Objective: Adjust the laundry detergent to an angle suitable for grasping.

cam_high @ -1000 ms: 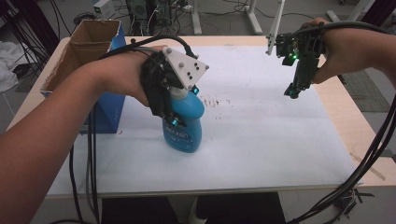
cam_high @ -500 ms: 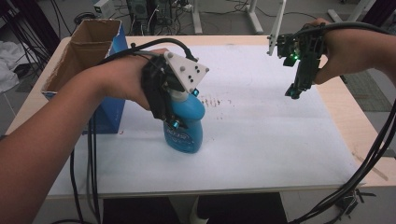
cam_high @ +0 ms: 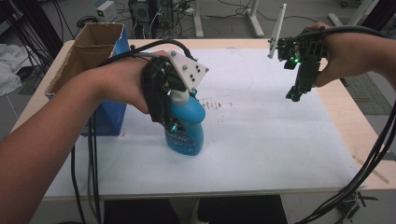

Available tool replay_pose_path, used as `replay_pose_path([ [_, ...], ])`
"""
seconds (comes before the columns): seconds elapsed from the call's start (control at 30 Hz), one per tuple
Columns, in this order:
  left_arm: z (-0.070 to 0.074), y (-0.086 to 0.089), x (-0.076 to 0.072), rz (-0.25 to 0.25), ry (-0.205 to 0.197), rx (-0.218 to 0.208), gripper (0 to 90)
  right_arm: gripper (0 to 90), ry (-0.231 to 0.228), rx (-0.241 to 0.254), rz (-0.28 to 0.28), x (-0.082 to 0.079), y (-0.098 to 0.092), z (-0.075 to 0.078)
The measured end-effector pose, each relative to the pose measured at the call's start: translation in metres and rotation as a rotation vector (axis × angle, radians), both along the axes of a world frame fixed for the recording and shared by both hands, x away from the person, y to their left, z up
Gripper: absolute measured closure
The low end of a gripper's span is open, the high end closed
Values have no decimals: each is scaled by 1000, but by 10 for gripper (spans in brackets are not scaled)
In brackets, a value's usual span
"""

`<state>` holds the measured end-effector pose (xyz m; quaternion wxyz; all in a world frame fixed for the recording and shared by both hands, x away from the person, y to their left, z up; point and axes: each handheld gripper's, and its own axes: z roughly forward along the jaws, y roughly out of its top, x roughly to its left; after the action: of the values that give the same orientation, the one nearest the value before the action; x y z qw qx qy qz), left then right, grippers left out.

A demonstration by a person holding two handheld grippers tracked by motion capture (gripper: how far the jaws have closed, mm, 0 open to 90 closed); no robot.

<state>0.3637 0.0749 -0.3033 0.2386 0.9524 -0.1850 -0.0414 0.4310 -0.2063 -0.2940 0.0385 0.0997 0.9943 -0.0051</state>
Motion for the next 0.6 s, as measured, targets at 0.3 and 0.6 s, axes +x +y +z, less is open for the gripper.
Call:
replay_pose_path([
  [0.3,7,2,0,32,-17,29,226,17,2,-1,6,-1,3,0],
  [0.6,19,8,0,82,-32,97,170,17,-1,2,10,0,4,0],
])
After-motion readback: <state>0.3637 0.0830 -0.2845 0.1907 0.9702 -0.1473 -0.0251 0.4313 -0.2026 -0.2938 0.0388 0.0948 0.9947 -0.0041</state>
